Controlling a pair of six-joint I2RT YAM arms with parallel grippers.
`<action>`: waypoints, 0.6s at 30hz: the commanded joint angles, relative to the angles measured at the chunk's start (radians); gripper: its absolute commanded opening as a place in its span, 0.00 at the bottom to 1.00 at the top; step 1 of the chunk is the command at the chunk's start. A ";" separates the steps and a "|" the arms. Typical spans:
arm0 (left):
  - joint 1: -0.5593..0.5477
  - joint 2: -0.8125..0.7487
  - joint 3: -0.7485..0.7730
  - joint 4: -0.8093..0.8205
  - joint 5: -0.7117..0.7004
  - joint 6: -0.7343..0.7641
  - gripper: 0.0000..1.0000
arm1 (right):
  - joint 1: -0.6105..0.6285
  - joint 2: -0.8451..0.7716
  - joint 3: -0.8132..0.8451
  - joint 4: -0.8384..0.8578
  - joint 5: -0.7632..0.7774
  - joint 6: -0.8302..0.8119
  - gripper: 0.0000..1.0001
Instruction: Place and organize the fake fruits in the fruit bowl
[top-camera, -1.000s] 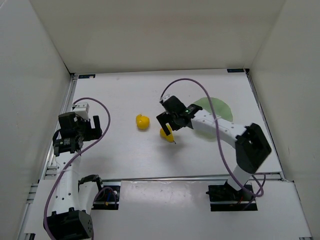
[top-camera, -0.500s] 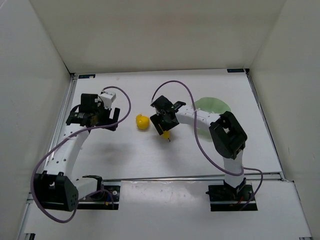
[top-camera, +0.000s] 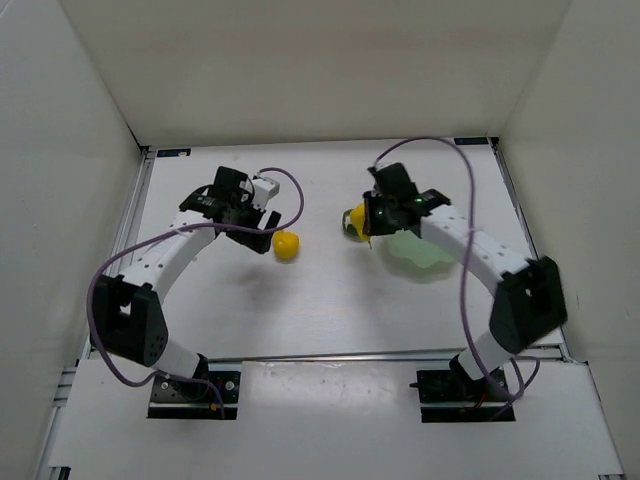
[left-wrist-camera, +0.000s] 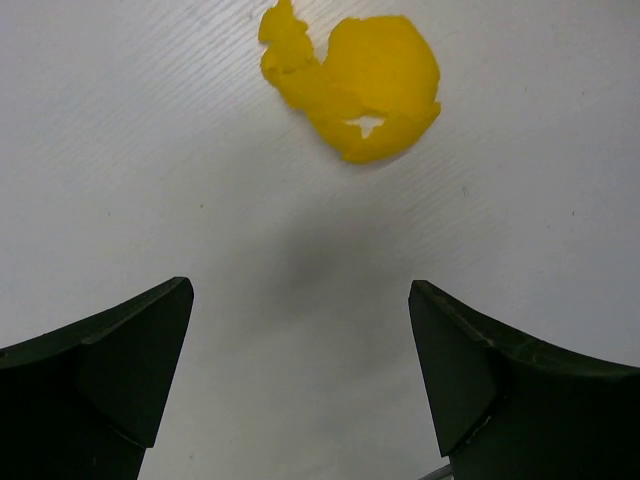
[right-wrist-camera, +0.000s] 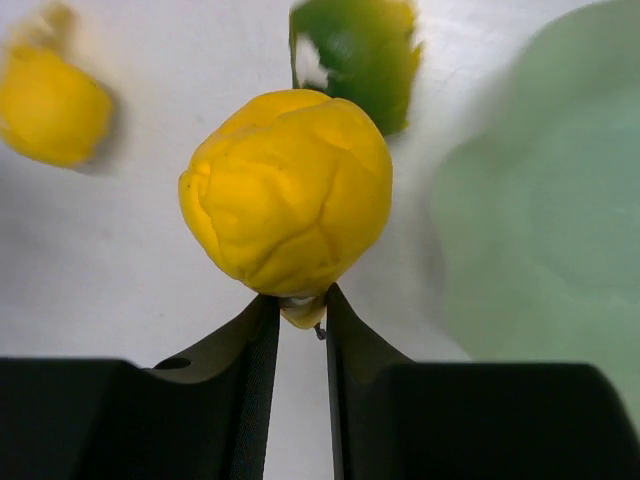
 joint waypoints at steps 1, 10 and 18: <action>-0.044 0.059 0.069 0.012 -0.037 0.002 1.00 | -0.049 -0.230 -0.028 0.040 -0.001 0.061 0.22; -0.117 0.358 0.238 0.032 -0.133 -0.019 1.00 | -0.364 -0.289 -0.137 -0.086 0.131 0.132 0.28; -0.149 0.462 0.292 0.032 -0.107 -0.010 1.00 | -0.427 -0.154 -0.019 -0.152 0.064 0.086 0.95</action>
